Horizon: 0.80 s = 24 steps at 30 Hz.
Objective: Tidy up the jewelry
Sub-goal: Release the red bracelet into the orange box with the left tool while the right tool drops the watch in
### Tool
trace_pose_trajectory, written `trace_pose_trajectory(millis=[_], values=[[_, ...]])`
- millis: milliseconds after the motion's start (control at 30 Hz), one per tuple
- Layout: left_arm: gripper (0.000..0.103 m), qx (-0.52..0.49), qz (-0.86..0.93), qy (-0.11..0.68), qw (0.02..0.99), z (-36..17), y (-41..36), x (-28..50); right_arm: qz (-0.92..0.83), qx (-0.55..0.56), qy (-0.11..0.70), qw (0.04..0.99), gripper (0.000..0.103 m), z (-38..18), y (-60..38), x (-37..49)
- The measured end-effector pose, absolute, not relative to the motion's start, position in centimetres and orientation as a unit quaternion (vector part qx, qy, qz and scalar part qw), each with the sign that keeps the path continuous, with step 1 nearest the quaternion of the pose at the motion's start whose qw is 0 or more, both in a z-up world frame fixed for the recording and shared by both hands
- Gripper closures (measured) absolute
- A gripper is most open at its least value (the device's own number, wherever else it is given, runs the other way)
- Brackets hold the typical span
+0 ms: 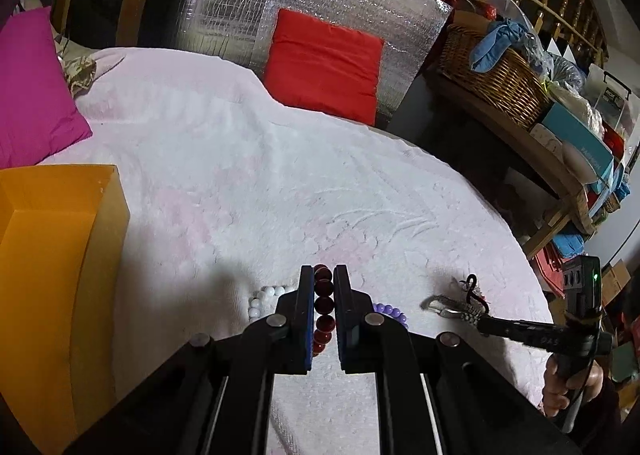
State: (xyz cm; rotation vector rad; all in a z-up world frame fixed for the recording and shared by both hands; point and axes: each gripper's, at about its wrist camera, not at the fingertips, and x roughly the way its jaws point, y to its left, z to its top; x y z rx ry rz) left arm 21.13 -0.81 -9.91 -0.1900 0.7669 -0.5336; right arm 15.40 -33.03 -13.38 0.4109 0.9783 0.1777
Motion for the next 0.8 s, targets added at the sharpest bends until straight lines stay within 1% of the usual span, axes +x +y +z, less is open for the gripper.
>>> trace_pose_trajectory(millis=[133,333,533,667,800], values=[[0.094,-0.095,-0.260,0.360,0.891,-8.9,-0.4,20.2,0.137,0.268,0.444,0.844,0.089,-12.2,-33.8,14.9],[0.094,-0.113,-0.255,0.336,0.899,-6.8,1.9,18.1,0.220,0.330,0.419,0.817,0.089,-11.1,-31.7,15.0],[0.094,-0.139,-0.225,0.310,0.913,-4.4,5.7,14.6,0.285,0.353,0.408,0.792,0.089,-10.0,-26.8,15.9],[0.094,-0.146,-0.181,0.296,0.926,-3.4,9.7,11.9,0.328,0.338,0.410,0.781,0.089,-8.6,-21.2,17.3],[0.094,-0.142,-0.117,0.292,0.939,-2.8,15.2,9.7,0.374,0.319,0.417,0.765,0.089,-7.3,-14.1,18.6]])
